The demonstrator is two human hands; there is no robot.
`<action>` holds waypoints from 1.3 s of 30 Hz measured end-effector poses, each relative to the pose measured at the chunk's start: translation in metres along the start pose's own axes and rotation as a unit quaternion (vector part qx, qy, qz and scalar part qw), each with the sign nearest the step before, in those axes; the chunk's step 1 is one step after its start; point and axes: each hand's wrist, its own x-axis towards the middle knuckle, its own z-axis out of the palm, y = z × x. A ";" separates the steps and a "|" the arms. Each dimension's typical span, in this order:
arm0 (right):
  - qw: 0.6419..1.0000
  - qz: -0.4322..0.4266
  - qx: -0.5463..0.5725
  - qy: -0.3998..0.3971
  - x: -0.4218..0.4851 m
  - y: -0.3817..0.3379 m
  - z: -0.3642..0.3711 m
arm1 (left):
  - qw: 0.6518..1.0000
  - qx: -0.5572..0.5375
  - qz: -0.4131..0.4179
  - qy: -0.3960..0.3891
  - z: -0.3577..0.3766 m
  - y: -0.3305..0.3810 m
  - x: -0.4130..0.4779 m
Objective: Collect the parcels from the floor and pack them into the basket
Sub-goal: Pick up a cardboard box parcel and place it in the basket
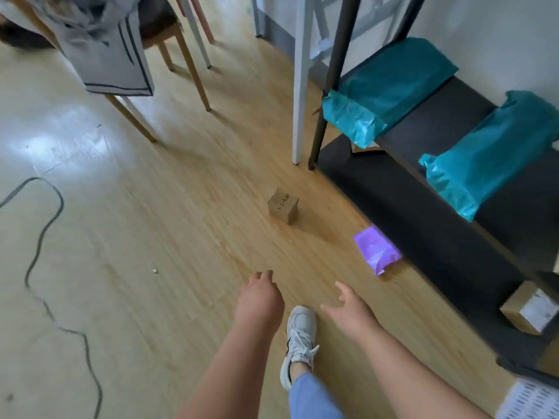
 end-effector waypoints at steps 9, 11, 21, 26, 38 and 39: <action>0.999 0.027 0.023 -0.002 0.146 -0.083 0.010 | 0.997 -0.073 0.005 0.000 -0.022 0.005 0.160; 0.999 0.022 0.040 0.004 0.186 -0.096 0.021 | 0.994 -0.113 -0.004 -0.008 -0.013 0.002 0.201; 0.990 0.022 0.129 0.041 0.376 -0.116 0.065 | 0.994 -0.092 0.044 -0.032 0.027 0.000 0.385; 0.986 -0.005 0.166 -0.004 0.405 -0.113 0.080 | 0.986 -0.143 0.017 -0.085 0.047 -0.007 0.418; 0.933 0.112 0.339 0.049 0.285 -0.091 0.055 | 0.927 -0.340 -0.124 -0.093 0.024 -0.010 0.307; 0.930 0.114 0.344 0.056 0.266 -0.089 0.049 | 0.928 -0.340 -0.125 -0.090 0.017 -0.005 0.289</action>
